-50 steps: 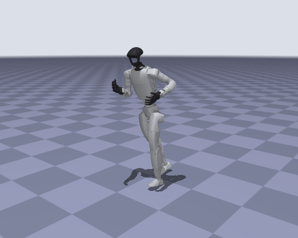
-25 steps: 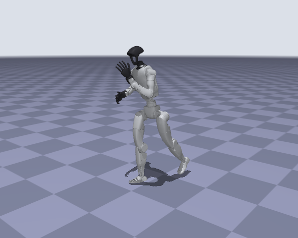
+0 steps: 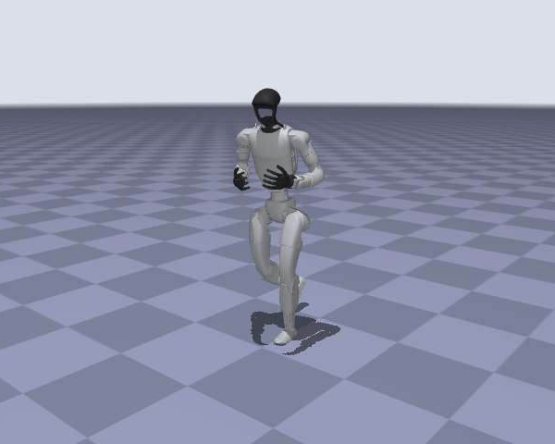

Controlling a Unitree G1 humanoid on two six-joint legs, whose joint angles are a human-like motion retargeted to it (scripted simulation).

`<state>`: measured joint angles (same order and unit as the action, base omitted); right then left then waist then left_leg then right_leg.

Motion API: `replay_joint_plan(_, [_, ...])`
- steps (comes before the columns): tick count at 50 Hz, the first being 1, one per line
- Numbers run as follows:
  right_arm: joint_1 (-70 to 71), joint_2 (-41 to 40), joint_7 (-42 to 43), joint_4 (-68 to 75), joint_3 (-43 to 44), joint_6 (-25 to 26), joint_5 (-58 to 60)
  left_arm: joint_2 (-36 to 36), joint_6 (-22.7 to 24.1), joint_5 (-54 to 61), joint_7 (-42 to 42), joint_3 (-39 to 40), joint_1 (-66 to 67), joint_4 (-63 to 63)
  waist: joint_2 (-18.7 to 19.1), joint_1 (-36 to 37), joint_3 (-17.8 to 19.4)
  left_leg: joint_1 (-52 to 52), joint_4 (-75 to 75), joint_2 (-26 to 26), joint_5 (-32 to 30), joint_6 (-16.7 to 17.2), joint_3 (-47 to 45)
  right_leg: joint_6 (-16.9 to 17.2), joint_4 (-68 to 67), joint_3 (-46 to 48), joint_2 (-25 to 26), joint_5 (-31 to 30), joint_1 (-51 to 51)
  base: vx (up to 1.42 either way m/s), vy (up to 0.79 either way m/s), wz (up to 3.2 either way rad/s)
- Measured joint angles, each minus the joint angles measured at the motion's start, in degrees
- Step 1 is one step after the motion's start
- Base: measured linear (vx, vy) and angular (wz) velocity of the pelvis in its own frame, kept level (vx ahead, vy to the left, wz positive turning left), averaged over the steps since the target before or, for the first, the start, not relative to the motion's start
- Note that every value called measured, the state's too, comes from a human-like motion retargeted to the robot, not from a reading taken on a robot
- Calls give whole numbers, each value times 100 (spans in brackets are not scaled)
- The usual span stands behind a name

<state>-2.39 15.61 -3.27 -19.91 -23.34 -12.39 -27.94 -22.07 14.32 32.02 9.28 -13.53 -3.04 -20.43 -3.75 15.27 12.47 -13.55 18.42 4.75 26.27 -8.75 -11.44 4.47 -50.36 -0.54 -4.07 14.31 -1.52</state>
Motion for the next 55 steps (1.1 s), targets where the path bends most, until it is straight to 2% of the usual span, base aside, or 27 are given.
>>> replay_joint_plan(2, [-328,240,13,-9,221,42,55,119,99,-235,439,-382,-1316,94,-147,-513,-158,-107,415,134,317,-59,195,-112,-790,82,-233,530,991,104,0,114])
replay_joint_plan(5, [-978,979,-524,-603,470,83,-864,194,178,-583,654,-380,-2588,-74,236,-1470,-405,401,203,-72,167,428,455,-283,-213,289,-99,797,1786,111,-3,101])
replay_joint_plan(8, [-1445,1679,-782,-927,737,194,-1725,329,323,-704,955,-213,-3079,-251,705,-2600,-619,1040,-314,-229,-475,685,831,-169,2017,730,-30,296,1944,117,-14,110])
replay_joint_plan(10, [-1687,1823,-706,-880,1017,260,-1804,384,377,-537,1045,-138,-3160,-370,749,-3238,-677,1594,-701,-137,-1006,750,1086,105,3607,1058,-142,-93,1837,123,-27,95])
replay_joint_plan(12, [-1871,1707,-467,-776,1310,268,-1461,362,319,-326,895,-25,-2984,-506,627,-3559,-615,2333,-1071,-65,-1515,848,1217,427,4436,1457,-197,-68,1715,127,-34,28])
replay_joint_plan(15, [-1859,1340,-42,-610,1383,272,-600,279,110,-165,478,178,-2263,-789,294,-3455,-258,3375,-907,82,-1974,706,1134,460,4517,1838,-185,10,1267,124,-35,-94])
replay_joint_plan(17, [-1547,1038,119,-338,1041,299,-318,269,-45,-451,142,228,-1521,-766,55,-3096,11,3370,528,231,-1876,374,725,119,4084,1494,-258,-36,859,116,-27,-180])
replay_joint_plan(18, [-1252,887,184,-117,794,326,-306,293,-122,-702,56,221,-1138,-615,53,-2868,119,3039,1641,127,-1620,192,353,-111,3729,1213,-224,157,800,107,-18,-193])
replay_joint_plan(20, [-379,653,377,309,319,428,-256,401,-262,-1094,314,135,-424,-19,315,-2409,182,1914,3944,-494,-826,-303,-258,-455,2768,772,48,810,1132,100,-12,-173])
replay_joint_plan(22, [591,442,485,380,25,520,27,519,-283,-737,600,104,421,495,471,-2017,142,774,5301,-894,-282,-621,-187,-466,2239,582,295,1229,1313,98,-12,-126])
replay_joint_plan(24, [1357,86,391,175,-104,538,132,385,-142,-79,573,246,1375,462,366,-1635,-67,-299,5672,-785,-111,-623,201,-319,2342,422,380,1259,1234,101,-7,-90])
replay_joint_plan(25, [1620,-126,305,15,-127,524,89,201,-61,190,500,355,1865,284,208,-1434,-207,-753,5549,-572,-116,-622,343,-186,2496,322,296,1193,1142,106,2,-98])
replay_joint_plan(27, [1664,-449,315,-442,-230,392,-63,-463,10,483,403,702,2787,-274,-187,-764,-391,-1016,4488,-491,-221,-288,159,11,2905,-42,134,839,734,109,4,-133])
replay_joint_plan(28, [1734,-552,286,-588,-377,343,-120,-715,62,479,299,789,3001,-406,-433,-424,-497,-1082,3605,-410,-270,-408,20,235,3116,-216,-3,522,671,106,6,-150])
replay_joint_plan(30, [1808,-568,116,-819,-638,281,-432,-1134,122,553,131,1089,3361,-598,-731,207,-601,-806,1447,-487,-530,-189,-457,593,3509,-569,-116,-123,396,108,14,-167])
replay_joint_plan(32, [1805,-367,-464,-926,-753,417,-1002,-1249,45,728,-241,1495,3588,-693,-581,548,-515,-143,-590,-702,-777,443,-832,702,3924,-872,42,-718,-252,110,29,-150])
replay_joint_plan(33, [1732,-217,-771,-965,-792,509,-1132,-1169,-26,786,-464,1648,3637,-709,-357,513,-430,124,-1144,-841,-779,786,-887,597,4080,-969,169,-941,-673,107,36,-62])
replay_joint_plan(35, [1457,144,-961,-1075,-860,397,-776,-854,-122,734,-692,1756,3479,-686,201,67,-101,618,-1449,-1174,-808,1336,-928,138,3974,-1042,487,-1178,-1463,101,37,38])
replay_joint_plan(36, [1281,317,-714,-1106,-841,161,-356,-693,-90,500,-622,1611,3121,-564,464,-263,127,836,-1258,-1420,-934,1516,-955,-42,3395,-879,706,-1086,-1572,93,33,95])
replay_joint_plan(38, [908,487,-187,-954,-759,-182,280,-455,2,-41,-395,1098,2064,-138,752,-822,510,1131,-765,-1775,-958,1599,-943,-304,1744,-276,872,-626,-1285,82,27,84])
replay_joint_plan(40, [500,376,217,-427,-545,-245,472,-400,20,-516,-219,396,531,465,576,-1154,763,1149,-102,-1699,-377,1251,-865,-539,-133,352,415,178,-446,74,23,32])
replay_joint_plan(42, [159,260,333,149,-112,-136,669,-539,12,-799,-112,-120,-1179,773,126,-1374,717,790,595,-1297,279,656,-818,-672,-1437,368,-126,851,763,73,19,12])
replay_joint_plan(44, [-211,451,13,300,253,-138,873,-548,241,-879,-124,-274,-2552,628,41,-1735,566,663,844,-1102,520,388,-801,-902,-1530,185,-114,1148,1603,79,18,23])
replay_joint_plan(47, [-881,1213,-229,-123,625,-306,374,-260,507,-836,-71,-294,-3758,185,311,-2513,149,1069,247,-937,322,507,-848,-753,272,316,109,962,1977,94,14,28])
replay_joint_plan(50, [-1540,1883,-305,-550,1140,-121,-929,55,485,-701,657,-347,-4264,-183,519,-3401,-196,1733,-505,-494,-260,490,-816,-197,3880,1081,25,-40,1285,108,3,26])
replay_joint_plan(53, [-2273,1541,-171,-577,1818,-18,-1213,279,469,-285,387,-409,-4112,-608,234,-3509,-560,2315,-699,55,-904,396,-724,708,5110,2141,-59,-635,1275,112,-9,-85])
replay_joint_plan(55, [-2683,1067,188,-585,2077,-108,-945,259,289,-345,-34,-264,-3621,-925,7,-3278,-681,2527,-375,304,-1368,380,-543,897,5123,2680,-7,-869,1220,106,-9,-188])
